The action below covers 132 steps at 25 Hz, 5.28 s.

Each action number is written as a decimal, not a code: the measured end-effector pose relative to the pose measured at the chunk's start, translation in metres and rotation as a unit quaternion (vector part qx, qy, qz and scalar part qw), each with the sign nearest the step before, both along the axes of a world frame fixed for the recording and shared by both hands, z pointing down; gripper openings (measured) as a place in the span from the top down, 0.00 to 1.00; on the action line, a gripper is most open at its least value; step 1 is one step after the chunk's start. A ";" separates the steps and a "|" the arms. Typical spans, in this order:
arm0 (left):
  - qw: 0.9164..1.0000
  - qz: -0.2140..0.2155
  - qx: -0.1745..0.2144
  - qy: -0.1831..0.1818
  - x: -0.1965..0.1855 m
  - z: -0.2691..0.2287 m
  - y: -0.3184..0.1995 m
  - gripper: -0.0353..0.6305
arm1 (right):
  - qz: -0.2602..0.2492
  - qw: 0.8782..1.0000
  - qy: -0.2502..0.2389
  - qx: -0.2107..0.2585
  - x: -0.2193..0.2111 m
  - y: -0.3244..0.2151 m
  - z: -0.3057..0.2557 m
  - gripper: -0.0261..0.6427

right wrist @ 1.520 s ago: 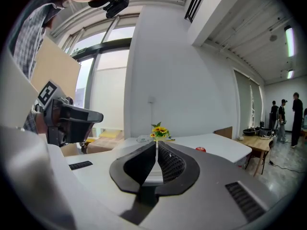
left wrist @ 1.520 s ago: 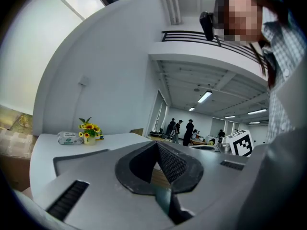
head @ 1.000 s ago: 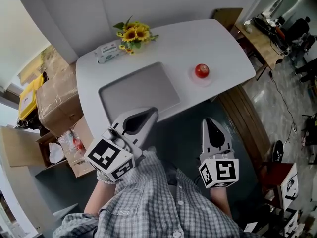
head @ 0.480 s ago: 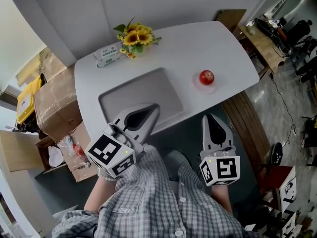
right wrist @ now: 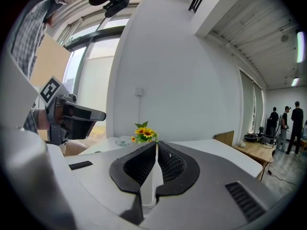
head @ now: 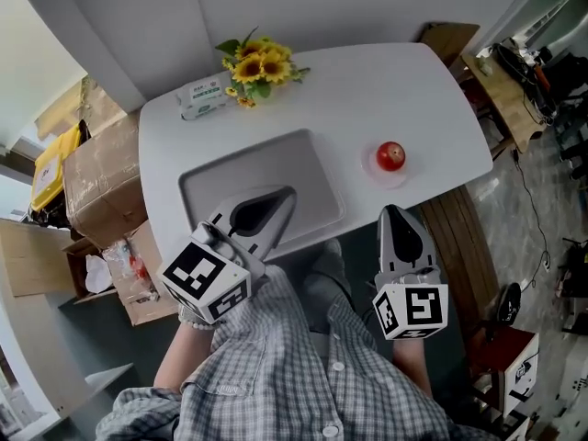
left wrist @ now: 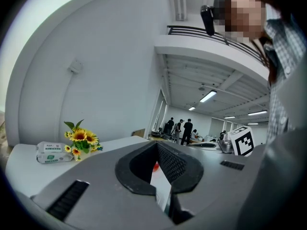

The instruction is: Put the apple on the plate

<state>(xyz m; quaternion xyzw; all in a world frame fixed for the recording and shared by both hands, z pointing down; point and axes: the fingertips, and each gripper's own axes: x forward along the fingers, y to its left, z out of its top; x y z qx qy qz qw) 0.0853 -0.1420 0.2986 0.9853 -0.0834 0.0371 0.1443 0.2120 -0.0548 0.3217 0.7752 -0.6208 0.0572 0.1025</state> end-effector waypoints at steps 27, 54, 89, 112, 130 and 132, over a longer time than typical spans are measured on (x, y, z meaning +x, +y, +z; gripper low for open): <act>0.981 -0.111 -0.123 -0.098 0.147 0.066 -0.037 0.93 | -0.071 0.993 -0.033 -0.085 0.189 -0.058 0.046 0.92; 0.923 -0.096 -0.224 -0.299 0.242 0.235 -0.039 0.93 | -0.107 0.932 -0.150 -0.312 0.253 -0.059 0.234 0.88; 0.859 -0.104 -0.355 -0.354 0.245 0.293 -0.032 0.85 | -0.028 0.868 -0.348 -0.355 0.245 -0.054 0.260 0.87; 0.856 -0.144 -0.406 -0.286 0.189 0.244 -0.061 0.87 | -0.020 0.863 -0.391 -0.320 0.198 -0.094 0.206 0.89; 0.837 -0.252 -0.425 -0.237 0.029 0.231 -0.074 0.87 | -0.145 0.844 -0.379 -0.351 0.044 -0.132 0.190 0.89; 0.831 -0.264 -0.429 -0.235 0.010 0.234 -0.073 0.87 | -0.157 0.840 -0.375 -0.359 0.025 -0.134 0.193 0.89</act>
